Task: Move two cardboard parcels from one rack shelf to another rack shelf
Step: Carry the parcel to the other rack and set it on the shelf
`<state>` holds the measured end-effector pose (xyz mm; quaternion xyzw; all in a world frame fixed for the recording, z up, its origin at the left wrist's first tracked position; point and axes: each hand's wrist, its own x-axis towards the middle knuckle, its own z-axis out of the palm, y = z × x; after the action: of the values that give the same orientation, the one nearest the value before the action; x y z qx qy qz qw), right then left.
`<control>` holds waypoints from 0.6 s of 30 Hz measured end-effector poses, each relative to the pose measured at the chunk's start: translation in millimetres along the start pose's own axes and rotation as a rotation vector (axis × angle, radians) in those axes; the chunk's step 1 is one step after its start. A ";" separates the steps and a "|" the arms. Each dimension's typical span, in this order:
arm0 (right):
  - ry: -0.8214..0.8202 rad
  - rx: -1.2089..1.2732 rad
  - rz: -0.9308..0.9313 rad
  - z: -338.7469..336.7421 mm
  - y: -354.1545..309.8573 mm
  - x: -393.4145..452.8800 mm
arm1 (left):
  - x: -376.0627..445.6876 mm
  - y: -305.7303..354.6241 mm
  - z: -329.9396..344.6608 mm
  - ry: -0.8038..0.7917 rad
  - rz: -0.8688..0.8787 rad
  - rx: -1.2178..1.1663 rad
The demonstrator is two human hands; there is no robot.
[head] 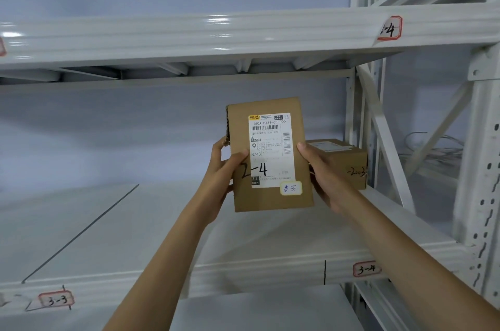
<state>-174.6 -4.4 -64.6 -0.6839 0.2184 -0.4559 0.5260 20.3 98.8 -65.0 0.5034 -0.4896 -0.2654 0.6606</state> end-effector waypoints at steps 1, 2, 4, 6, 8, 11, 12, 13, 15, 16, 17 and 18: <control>-0.003 0.003 0.004 1.5 -2.6 -2.1 | -1.6 0.2 -1.6 -0.007 -0.002 -0.003; -0.006 0.007 0.008 3.3 -4.8 -4.2 | -3.6 0.5 -4.0 -0.014 -0.004 -0.005; -0.018 0.011 0.024 8.0 -8.3 -9.5 | -7.9 1.3 -9.9 -0.030 -0.003 -0.003; -0.016 0.025 0.033 14.4 -11.7 -17.1 | -13.8 3.2 -16.0 -0.047 -0.002 0.011; 0.006 0.048 0.040 20.1 -13.1 -25.4 | -20.4 5.9 -20.6 -0.067 -0.011 0.031; 0.027 0.073 0.042 28.8 -14.0 -39.1 | -33.0 10.0 -24.9 -0.087 -0.039 0.044; 0.032 0.084 0.042 30.9 -14.8 -43.6 | -37.5 11.7 -25.7 -0.087 -0.047 0.046; 0.040 0.093 0.044 32.5 -15.7 -47.9 | -42.1 13.5 -26.0 -0.086 -0.056 0.045; 0.054 0.099 0.052 35.3 -19.5 -57.5 | -51.2 16.7 -27.5 -0.083 -0.069 0.047; 0.052 0.100 0.054 36.2 -22.0 -62.8 | -56.5 18.9 -28.4 -0.085 -0.072 0.048; 0.047 0.102 0.056 37.4 -25.5 -67.7 | -61.7 22.1 -29.2 -0.088 -0.075 0.049; 0.046 0.099 0.057 38.8 -29.3 -72.2 | -66.9 26.0 -30.0 -0.087 -0.076 0.050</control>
<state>-182.1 82.3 -67.3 -0.6398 0.2272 -0.4665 0.5669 18.6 176.5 -66.7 0.5260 -0.5048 -0.2997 0.6154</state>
